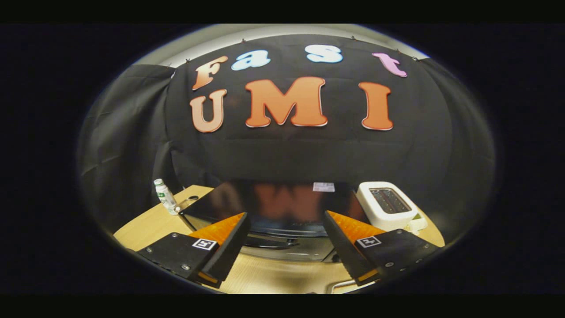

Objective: Open the toaster oven, put the food inside, and close the toaster oven door.

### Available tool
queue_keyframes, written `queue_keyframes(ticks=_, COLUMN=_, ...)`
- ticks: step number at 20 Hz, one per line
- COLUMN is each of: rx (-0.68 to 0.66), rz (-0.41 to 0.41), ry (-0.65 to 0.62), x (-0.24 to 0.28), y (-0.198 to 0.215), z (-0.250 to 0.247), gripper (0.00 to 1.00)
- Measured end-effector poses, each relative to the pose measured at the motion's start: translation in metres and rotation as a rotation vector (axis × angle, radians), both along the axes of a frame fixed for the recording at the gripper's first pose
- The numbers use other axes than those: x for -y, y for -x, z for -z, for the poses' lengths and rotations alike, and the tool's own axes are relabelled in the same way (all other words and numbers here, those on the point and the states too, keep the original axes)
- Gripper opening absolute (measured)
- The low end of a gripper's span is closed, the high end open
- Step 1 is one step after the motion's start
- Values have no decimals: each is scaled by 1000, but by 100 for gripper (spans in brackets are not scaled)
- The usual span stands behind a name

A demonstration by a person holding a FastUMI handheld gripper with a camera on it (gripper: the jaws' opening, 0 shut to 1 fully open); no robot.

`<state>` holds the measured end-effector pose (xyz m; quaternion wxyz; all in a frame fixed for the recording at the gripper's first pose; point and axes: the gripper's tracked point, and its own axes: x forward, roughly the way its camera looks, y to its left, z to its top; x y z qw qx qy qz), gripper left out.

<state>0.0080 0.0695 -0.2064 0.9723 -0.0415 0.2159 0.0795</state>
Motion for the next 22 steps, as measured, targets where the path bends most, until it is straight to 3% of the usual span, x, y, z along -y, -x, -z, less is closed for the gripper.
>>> queue_keyframes(ticks=3, rx=-40, rz=14, ry=18, x=-3, y=-1, z=23, gripper=99)
queue_keyframes(ticks=9, rx=37, rz=53, ry=37, x=-6, y=1, z=21, gripper=94)
queue_keyframes(ticks=11, rx=18, rz=39, ry=10, x=-15, y=10, z=26, gripper=87)
queue_keyframes(ticks=12, rx=36, rz=37, ry=0, x=-18, y=14, z=23, gripper=74)
queue_keyframes(ticks=13, rx=23, rz=22, ry=16, x=-16, y=19, z=26, gripper=72)
queue_keyframes(ticks=22, rx=-149, rz=-100, ry=-3, x=-21, y=108, z=60, gripper=71)
